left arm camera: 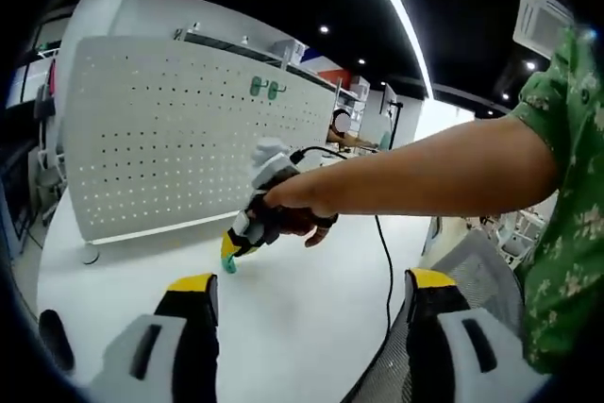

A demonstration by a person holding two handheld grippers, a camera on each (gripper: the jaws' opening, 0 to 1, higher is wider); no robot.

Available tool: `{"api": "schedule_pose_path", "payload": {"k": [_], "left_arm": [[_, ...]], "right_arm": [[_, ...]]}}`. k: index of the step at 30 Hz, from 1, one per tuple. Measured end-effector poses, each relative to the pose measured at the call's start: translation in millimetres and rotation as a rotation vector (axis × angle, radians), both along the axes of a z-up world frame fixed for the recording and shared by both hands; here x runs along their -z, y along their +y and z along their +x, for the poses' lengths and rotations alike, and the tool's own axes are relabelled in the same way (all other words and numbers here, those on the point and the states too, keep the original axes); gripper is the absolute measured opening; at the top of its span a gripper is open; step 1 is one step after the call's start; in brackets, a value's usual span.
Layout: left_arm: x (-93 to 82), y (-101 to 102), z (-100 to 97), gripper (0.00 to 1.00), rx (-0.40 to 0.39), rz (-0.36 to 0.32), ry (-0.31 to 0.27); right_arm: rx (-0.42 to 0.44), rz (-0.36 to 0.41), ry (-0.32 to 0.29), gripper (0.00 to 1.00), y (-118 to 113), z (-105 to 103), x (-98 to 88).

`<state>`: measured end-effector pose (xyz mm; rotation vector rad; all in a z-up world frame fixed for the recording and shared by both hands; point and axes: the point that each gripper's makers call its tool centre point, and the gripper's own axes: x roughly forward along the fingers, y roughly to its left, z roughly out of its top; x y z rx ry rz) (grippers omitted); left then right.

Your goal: Insert the hook assembly into the mounting plate slot until the hook locks in place.

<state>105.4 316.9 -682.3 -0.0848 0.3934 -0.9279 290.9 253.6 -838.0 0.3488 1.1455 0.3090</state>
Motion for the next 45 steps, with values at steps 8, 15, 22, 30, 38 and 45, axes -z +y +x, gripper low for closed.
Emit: {"api": "schedule_pose_path", "payload": {"k": [8,15,22,30,38,45], "left_arm": [[1.3,3,0.1,0.83,-0.007,-0.005,0.005],[1.4,5,1.8,0.82,-0.015,-0.008,0.006],[2.6,5,2.2,0.82,-0.013,-0.007,0.009],[3.9,3,1.4,0.82,-0.005,-0.002,0.014],[4.7,3,1.9,0.81,-0.002,0.005,0.016],[4.7,4,2.8,0.81,-0.006,0.001,0.02]], "right_arm": [[-0.035,-0.04,0.007,0.14,0,0,3.2],[-0.07,-0.074,0.021,0.11,0,0,9.2],[-0.082,-0.082,0.024,0.09,-1,-2,11.8],[-0.093,-0.095,0.023,0.08,-6,0,13.5],[-0.075,-0.068,0.033,0.06,-2,2,13.7],[-0.065,-0.057,0.031,0.04,-2,4,16.2]]}}
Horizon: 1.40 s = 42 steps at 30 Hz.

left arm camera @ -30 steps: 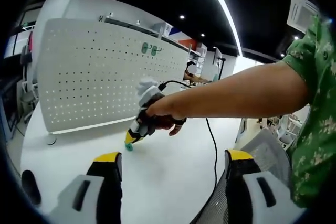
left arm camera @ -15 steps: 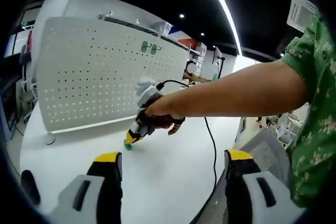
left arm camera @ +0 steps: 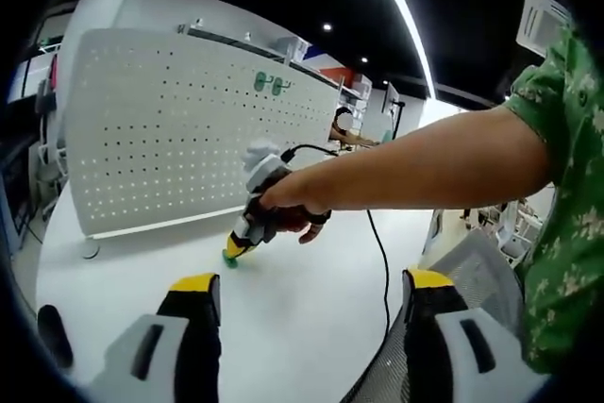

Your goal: Insert the hook assembly into the mounting plate slot until the hook locks in place.

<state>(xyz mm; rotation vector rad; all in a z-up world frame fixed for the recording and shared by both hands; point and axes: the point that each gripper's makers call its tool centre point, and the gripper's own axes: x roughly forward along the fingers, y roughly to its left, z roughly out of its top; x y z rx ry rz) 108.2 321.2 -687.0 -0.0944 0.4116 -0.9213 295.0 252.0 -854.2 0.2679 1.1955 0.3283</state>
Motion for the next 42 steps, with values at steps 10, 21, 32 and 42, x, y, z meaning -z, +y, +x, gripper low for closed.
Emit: {"api": "schedule_pose_path", "payload": {"k": [10,21,32,42], "left_arm": [[1.0,1,0.7,0.81,-0.005,-0.002,0.004],[1.1,-3,-0.3,0.8,0.008,-0.004,0.005],[-1.5,-9,-0.7,0.8,0.025,-0.006,-0.002],[-1.3,-9,-0.1,0.8,0.023,-0.006,-0.002]], "right_arm": [[-0.069,-0.038,-0.014,0.01,1,0,-3.9],[-0.246,-0.192,-0.026,0.01,-21,-8,-4.3],[-0.402,-0.324,0.017,0.02,-38,-21,-2.2],[-0.422,-0.33,0.012,0.02,-37,-19,-0.8]]}}
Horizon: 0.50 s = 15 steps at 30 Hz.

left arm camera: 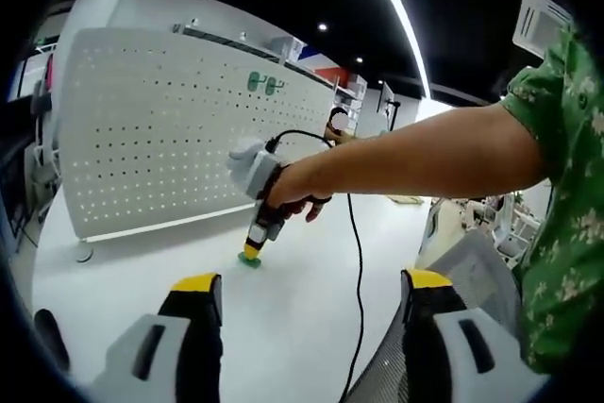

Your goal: Insert the hook assembly into the mounting plate slot until the hook locks in place.

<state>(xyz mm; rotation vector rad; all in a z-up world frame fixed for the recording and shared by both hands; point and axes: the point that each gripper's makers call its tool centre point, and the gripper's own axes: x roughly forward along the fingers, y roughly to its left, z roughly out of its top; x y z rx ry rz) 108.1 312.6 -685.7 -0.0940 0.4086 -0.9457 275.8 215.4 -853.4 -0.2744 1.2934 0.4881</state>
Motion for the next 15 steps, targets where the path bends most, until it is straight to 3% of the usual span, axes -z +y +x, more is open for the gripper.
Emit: {"api": "schedule_pose_path", "payload": {"k": [15], "left_arm": [[0.0,-1.4,1.5,0.81,0.001,0.007,-0.007]], "right_arm": [[0.021,0.02,-0.019,0.01,-0.9,2.5,0.7]]}}
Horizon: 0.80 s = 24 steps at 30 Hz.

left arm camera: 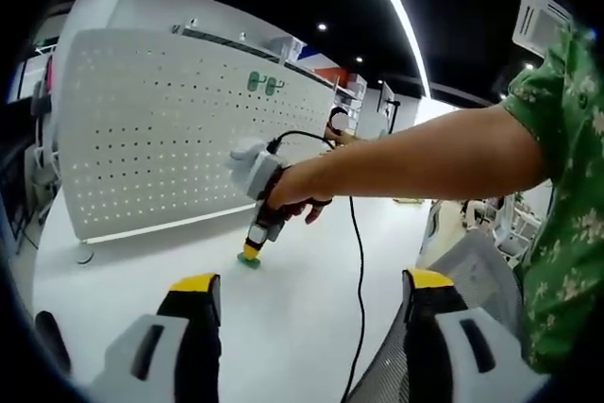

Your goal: Insert the hook assembly into the mounting plate slot until the hook locks in place.

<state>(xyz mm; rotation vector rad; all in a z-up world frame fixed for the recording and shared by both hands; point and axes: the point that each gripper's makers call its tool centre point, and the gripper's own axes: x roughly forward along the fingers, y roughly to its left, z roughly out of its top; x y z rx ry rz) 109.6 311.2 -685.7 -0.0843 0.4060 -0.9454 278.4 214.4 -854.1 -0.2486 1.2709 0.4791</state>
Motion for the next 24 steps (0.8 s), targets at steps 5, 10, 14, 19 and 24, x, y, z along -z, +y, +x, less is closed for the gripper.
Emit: {"api": "schedule_pose_path", "payload": {"k": [5,10,14,19,24], "left_arm": [[-4.5,-3,1.9,0.85,0.003,-0.014,-0.024],[-6.8,-6,2.3,0.87,0.009,-0.013,-0.033],[-11.4,-7,4.7,0.88,0.003,-0.019,-0.046],[-14.3,-8,8.1,0.88,-0.013,-0.03,-0.057],[-18.6,-13,9.0,0.89,-0.016,-0.038,-0.068]], "right_arm": [[0.01,0.004,-0.013,0.01,-4,0,-1.4],[0.019,0.014,-0.02,0.01,-6,-2,-1.8],[0.026,0.032,-0.045,0.01,-8,-2,-7.7],[0.033,0.057,-0.093,0.01,-9,-2,-20.0],[0.04,0.087,-0.155,0.01,-9,-1,-36.2]]}}
